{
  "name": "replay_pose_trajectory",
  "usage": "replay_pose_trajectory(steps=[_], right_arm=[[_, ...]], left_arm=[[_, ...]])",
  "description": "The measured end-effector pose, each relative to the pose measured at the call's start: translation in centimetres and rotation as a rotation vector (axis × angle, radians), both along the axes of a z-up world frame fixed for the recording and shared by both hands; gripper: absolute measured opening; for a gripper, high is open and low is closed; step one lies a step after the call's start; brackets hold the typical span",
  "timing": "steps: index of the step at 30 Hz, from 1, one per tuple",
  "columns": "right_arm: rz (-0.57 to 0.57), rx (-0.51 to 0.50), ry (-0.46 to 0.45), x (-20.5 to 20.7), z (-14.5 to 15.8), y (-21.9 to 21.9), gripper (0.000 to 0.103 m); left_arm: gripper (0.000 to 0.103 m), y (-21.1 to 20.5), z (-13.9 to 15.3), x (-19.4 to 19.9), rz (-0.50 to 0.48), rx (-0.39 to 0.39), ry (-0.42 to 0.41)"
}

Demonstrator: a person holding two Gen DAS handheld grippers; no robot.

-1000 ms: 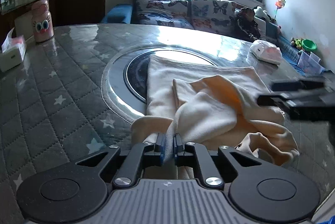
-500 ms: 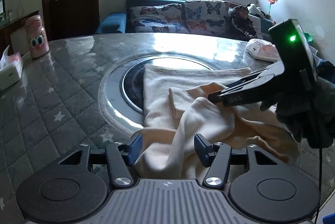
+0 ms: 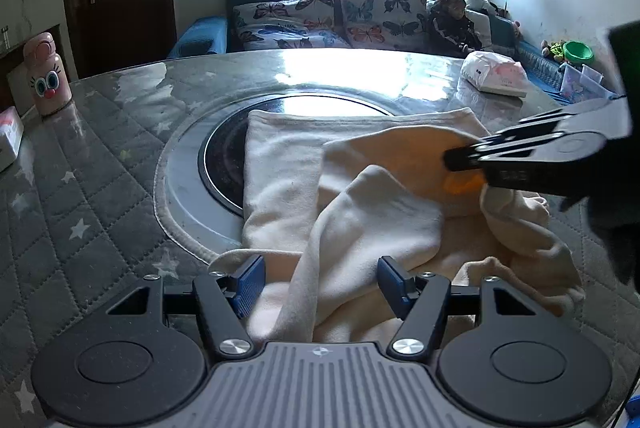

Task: Fold clothes

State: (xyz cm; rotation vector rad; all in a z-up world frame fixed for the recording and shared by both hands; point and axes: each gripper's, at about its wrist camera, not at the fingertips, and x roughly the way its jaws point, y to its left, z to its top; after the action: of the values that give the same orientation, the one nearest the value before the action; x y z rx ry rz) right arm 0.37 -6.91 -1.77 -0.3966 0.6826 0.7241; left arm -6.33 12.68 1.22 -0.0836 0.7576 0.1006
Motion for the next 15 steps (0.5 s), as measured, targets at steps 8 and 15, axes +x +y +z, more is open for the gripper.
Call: replay_pose_trajectory(steps=[8,15], right_arm=[[-0.127,0.073,-0.035,-0.7,1.4,-4.4,0.008],[-0.264,0.14,-0.042,-1.6,2.1,-9.1,0.008]], left_arm=[[0.065,-0.3,-0.1,0.1,-0.001,0.015,0.004],[0.064,-0.4,-0.2,0.2,0.005,0.006,0.007]])
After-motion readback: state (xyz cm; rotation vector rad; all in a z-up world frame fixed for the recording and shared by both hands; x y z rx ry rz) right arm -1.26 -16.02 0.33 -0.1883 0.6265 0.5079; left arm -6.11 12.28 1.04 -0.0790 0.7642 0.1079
